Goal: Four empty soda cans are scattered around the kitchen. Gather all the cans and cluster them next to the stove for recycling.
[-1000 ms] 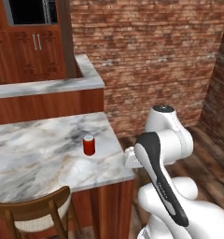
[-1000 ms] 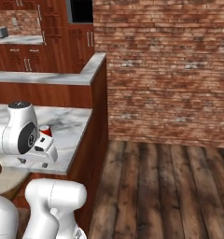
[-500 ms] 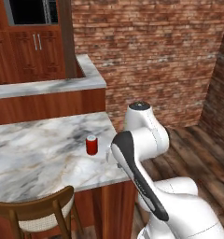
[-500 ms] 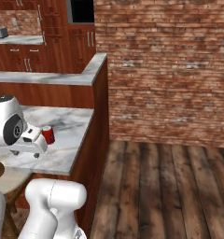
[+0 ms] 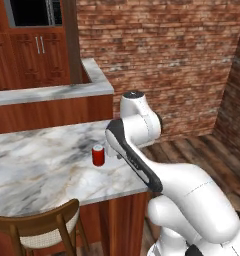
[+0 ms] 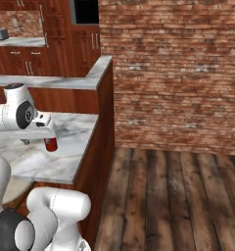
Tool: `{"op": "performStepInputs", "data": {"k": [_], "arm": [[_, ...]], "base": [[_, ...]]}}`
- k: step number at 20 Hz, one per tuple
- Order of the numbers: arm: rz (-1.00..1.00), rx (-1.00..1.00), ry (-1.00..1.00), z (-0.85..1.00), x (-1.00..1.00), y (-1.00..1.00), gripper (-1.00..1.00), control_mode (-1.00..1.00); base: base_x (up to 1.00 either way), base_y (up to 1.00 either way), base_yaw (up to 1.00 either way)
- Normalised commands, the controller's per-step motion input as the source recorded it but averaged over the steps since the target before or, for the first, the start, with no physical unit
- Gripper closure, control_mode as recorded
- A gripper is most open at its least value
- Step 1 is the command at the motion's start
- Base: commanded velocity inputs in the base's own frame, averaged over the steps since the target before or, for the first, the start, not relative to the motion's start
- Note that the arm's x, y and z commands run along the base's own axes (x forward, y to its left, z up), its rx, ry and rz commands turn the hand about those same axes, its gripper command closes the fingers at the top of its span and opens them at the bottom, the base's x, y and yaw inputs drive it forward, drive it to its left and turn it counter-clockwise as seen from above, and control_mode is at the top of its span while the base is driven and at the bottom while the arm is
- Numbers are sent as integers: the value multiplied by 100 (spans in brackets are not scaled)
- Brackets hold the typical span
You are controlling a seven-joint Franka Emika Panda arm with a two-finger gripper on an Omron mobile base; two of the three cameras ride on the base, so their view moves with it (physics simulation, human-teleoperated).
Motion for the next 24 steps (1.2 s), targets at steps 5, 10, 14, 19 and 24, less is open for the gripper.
{"op": "performStepInputs", "data": {"k": [5,10,14,19,24], "arm": [[9,0,4,0,73,26,-100,-100],[-2,0,0,0,29,60,-100,-100],[-7,-1,-1,-2,22,37,-100,-100],[0,0,-9,-16,28,0,-100,-100],[-4,2,-7,-29,24,4,-100,-100]], "base": [[0,0,0],[0,0,0],[0,0,0],[0,0,0],[0,0,0]]}}
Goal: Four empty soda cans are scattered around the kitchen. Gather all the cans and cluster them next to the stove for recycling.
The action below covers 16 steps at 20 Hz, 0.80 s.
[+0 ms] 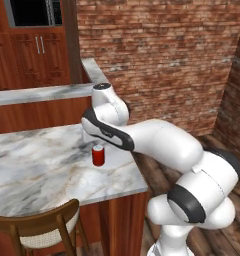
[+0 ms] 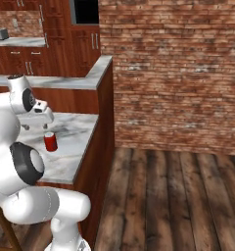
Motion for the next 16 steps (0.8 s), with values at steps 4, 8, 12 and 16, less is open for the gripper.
{"op": "performStepInputs", "data": {"k": [4,8,12,16], "arm": [[-11,5,-3,-41,20,2,-100,-100],[-8,4,-3,-35,30,0,-100,-100],[-7,2,-2,-34,28,0,-100,-100],[-7,0,-3,-16,17,4,-100,-100]], "base": [[0,0,0],[0,0,0],[0,0,0],[0,0,0]]}}
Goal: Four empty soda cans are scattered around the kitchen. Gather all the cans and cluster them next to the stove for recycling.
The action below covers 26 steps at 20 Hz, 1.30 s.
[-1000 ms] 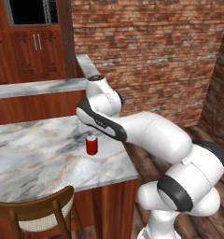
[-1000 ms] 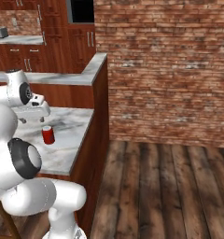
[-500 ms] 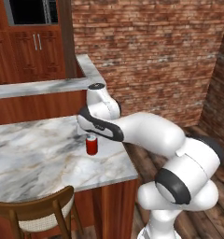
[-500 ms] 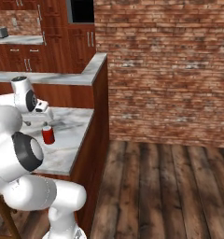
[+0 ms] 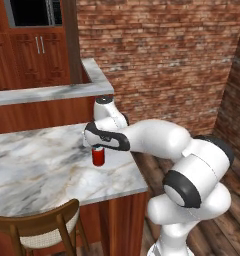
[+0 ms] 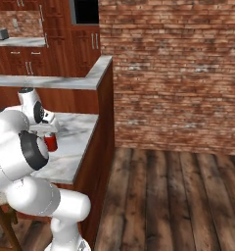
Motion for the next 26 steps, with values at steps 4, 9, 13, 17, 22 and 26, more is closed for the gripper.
{"op": "performStepInputs", "data": {"k": [4,9,13,17,22,26], "arm": [[-4,0,-2,-17,12,2,-100,-100],[-2,1,-1,-21,23,9,-100,-100],[-2,2,0,-23,33,9,-100,-100],[-2,5,0,-22,41,11,-100,-100],[0,1,-3,-21,22,14,-100,-100],[0,0,-1,-28,3,12,-100,-100]], "base": [[0,0,0],[0,0,0],[0,0,0],[0,0,0],[0,0,0],[0,0,0]]}}
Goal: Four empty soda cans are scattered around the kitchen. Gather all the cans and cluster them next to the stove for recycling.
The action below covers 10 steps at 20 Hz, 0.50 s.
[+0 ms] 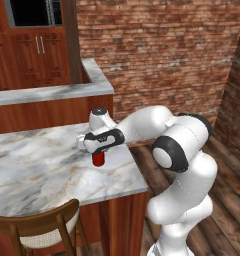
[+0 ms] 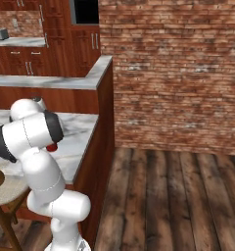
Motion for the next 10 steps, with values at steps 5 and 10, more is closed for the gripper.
{"op": "performStepInputs", "data": {"k": [5,10], "arm": [[-1,1,0,-27,0,1,100,-100],[0,2,0,-14,0,0,100,-100]], "base": [[0,0,0],[0,0,0]]}}
